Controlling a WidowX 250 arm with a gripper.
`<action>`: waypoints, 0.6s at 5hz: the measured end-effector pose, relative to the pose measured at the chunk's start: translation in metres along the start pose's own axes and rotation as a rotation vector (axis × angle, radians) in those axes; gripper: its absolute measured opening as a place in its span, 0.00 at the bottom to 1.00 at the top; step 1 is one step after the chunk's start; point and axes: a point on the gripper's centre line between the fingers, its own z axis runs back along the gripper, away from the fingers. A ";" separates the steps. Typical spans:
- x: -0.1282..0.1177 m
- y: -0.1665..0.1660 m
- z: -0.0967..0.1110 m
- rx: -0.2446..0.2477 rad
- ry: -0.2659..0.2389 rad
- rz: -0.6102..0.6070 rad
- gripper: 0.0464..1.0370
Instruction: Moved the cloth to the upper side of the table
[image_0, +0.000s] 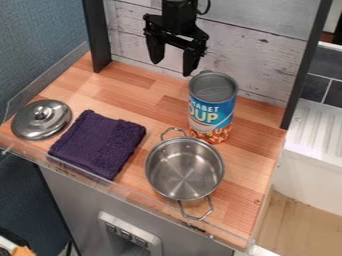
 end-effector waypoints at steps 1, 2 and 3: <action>-0.008 -0.002 -0.017 -0.009 0.047 0.003 0.96; -0.049 0.009 -0.012 -0.013 0.063 0.064 0.96; -0.095 0.026 -0.011 -0.026 0.054 0.130 0.96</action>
